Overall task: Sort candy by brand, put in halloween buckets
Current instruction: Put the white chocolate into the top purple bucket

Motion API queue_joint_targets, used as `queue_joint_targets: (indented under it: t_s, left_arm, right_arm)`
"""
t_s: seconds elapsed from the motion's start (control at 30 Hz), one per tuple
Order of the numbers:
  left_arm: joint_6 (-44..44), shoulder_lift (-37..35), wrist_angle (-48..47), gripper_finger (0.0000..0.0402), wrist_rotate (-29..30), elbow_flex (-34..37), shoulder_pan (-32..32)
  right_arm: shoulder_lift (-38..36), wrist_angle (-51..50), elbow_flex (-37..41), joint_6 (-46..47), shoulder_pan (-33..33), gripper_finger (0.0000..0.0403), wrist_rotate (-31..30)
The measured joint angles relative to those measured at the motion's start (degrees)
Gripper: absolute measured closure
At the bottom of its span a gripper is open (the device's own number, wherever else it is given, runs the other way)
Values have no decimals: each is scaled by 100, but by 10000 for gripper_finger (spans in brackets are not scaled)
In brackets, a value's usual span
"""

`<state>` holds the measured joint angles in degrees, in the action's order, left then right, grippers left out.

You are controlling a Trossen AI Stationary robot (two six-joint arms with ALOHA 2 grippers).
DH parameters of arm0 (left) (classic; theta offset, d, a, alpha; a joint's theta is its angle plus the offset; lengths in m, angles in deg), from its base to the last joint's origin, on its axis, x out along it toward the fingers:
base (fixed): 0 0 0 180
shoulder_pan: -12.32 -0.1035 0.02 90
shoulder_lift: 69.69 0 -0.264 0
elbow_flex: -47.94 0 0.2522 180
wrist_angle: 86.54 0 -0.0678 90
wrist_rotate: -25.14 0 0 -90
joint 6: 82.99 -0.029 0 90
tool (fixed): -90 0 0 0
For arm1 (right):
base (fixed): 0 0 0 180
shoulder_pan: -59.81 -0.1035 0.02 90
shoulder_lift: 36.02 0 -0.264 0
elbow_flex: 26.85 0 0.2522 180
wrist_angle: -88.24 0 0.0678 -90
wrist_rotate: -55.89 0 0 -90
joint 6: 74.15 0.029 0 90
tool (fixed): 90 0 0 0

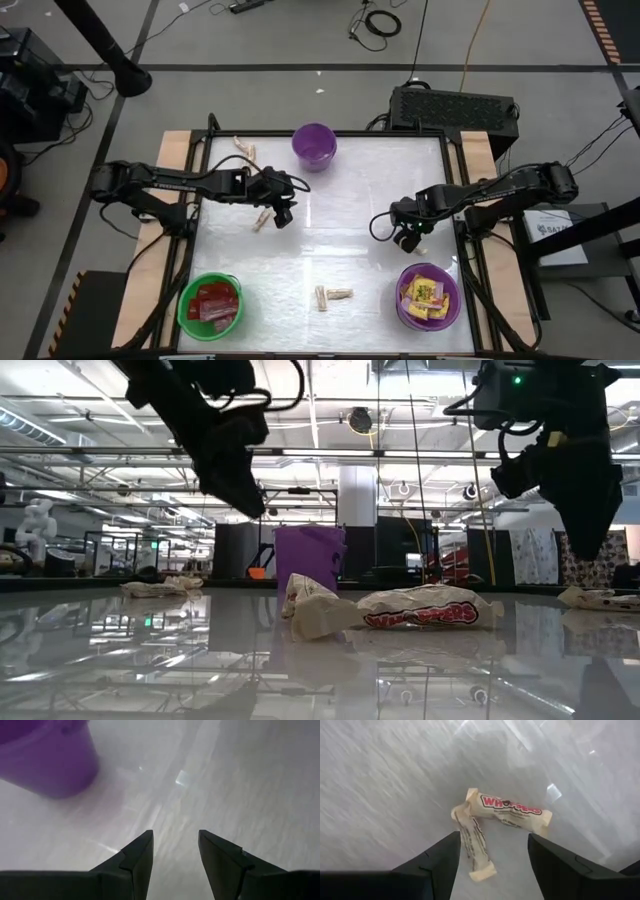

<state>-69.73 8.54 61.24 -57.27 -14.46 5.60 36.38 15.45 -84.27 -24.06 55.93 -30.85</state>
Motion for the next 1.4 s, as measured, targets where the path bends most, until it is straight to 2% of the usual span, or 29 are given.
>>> queue_joint_targets:
  t_s: [0.17, 0.27, 0.43, 0.5, 0.73, 0.9, 1.2, 1.4]
  left_arm:
    - [123, 306, 5, 237, -177, 0, 13]
    - [459, 379, 10, 237, -213, 0, 13]
    - [638, 383, 29, 237, -292, -2, 69]
    - [640, 383, 61, 237, -294, -2, 97]
    - [658, 383, 122, 237, -295, -2, 215]
    - [737, 385, 173, 237, -295, -4, 269]
    - [745, 385, 171, 237, -293, -4, 430]
    - [745, 385, 194, 237, -293, -4, 466]
  right_arm:
    - [2, 92, 0, -12, -10, 179, -66]
    - [2, 300, 0, -969, -135, 179, -315]
    - [2, 552, 0, -2979, -267, 179, -1177]
    - [8, 659, 10, -3553, -258, 179, -1220]
    - [405, 701, 85, -3621, -208, 179, -1179]
    - [788, 499, 89, -3629, -295, 179, -611]
    - [1382, 444, 200, -3726, -339, 179, -644]
    - [1702, 683, 184, -3780, -332, 179, -435]
